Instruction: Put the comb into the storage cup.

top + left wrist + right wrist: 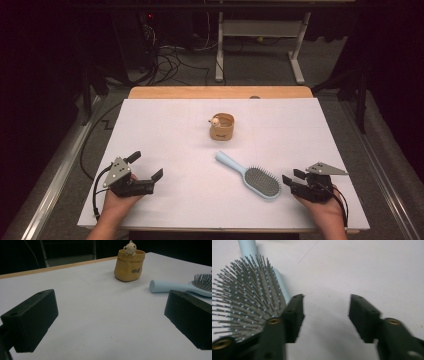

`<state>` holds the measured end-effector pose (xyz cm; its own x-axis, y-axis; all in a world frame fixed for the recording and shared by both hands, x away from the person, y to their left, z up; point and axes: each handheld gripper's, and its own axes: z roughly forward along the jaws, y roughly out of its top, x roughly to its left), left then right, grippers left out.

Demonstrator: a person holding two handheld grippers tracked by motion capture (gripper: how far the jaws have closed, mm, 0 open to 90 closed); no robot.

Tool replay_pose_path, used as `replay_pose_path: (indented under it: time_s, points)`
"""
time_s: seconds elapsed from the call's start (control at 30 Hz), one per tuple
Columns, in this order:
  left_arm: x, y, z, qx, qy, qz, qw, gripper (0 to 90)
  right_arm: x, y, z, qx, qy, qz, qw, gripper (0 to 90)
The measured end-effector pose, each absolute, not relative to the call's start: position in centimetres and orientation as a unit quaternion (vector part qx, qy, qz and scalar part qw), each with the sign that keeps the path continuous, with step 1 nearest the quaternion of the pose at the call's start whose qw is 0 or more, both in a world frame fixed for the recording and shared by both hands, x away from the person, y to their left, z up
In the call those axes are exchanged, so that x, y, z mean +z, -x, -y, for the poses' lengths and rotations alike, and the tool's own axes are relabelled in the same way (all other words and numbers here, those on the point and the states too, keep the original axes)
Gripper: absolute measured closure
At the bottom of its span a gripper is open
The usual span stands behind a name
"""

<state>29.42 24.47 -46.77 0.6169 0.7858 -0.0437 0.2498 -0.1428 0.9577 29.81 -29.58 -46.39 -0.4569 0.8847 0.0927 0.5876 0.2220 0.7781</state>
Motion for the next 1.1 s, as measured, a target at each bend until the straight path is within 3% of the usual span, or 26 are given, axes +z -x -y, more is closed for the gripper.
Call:
replay_pose_path:
  time_s: [0.1, 0.17, 0.57, 0.7, 1.1]
  points:
    - [-46.8, -29.4, -24.4, 0.246, -0.716, -0.362, 0.543, 0.0, -46.5, -29.8, 29.7, 0.402, -0.481, -0.755, 0.192, 35.6]
    - [-46.9, -29.5, -24.4, 0.243, -0.719, -0.364, 0.541, 0.0, -46.5, -29.8, 29.6, 0.4, -0.481, -0.754, 0.199, 25.9]
    - [-46.9, -29.5, -24.5, 0.236, -0.715, -0.365, 0.547, 0.0, -46.1, -29.7, 29.6, 0.439, -0.485, -0.727, 0.212, 0.2]
    - [-46.8, -29.6, -24.5, 0.23, -0.719, -0.367, 0.544, 0.0, -45.7, -29.5, 29.6, 0.446, -0.479, -0.719, 0.231, 0.2]
    - [-46.7, -29.6, -24.7, 0.241, -0.708, -0.372, 0.551, 0.0, -45.8, -29.7, 29.5, 0.412, -0.478, -0.741, 0.229, 0.2]
